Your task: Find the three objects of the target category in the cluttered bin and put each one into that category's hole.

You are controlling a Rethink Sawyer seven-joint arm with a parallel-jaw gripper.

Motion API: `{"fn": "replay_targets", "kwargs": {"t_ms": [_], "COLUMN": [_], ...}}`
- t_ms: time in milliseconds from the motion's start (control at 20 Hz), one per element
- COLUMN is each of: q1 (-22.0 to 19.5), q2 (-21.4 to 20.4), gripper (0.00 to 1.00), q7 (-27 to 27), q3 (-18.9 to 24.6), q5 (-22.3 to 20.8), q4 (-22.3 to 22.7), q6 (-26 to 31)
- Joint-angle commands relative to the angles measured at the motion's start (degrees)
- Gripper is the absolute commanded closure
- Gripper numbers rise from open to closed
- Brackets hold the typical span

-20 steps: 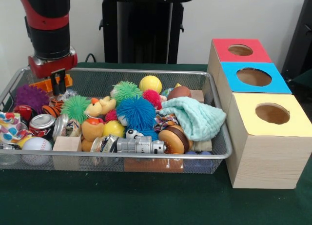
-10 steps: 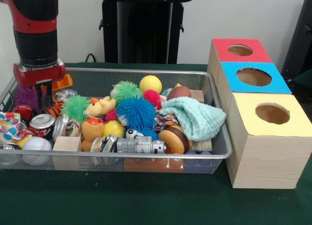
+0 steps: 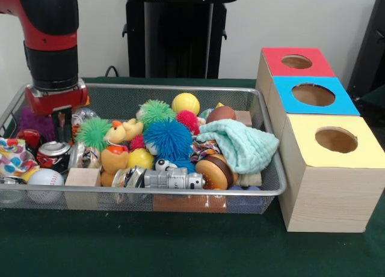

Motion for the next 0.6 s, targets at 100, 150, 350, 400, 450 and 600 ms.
{"fn": "replay_targets", "kwargs": {"t_ms": [100,150,350,400,450,600], "q1": [4.4,5.98,8.62,9.54,10.0,9.51], "q2": [3.09,3.17,3.07,2.82,2.06,-0.24], "gripper": [1.0,0.0,0.0,0.0,0.0,0.0], "q7": [11.13,12.28,13.16,11.77,10.89,11.77], "q3": [-0.52,-2.47,-6.31,-7.46,-8.16,-7.02], "q5": [-1.67,-0.43,0.79,-0.29,-0.99,0.28], "q4": [-1.99,-2.68,-5.06,-5.99,-6.35,-5.09], "q6": [5.98,7.71,12.32,13.61,14.4,15.63]}}
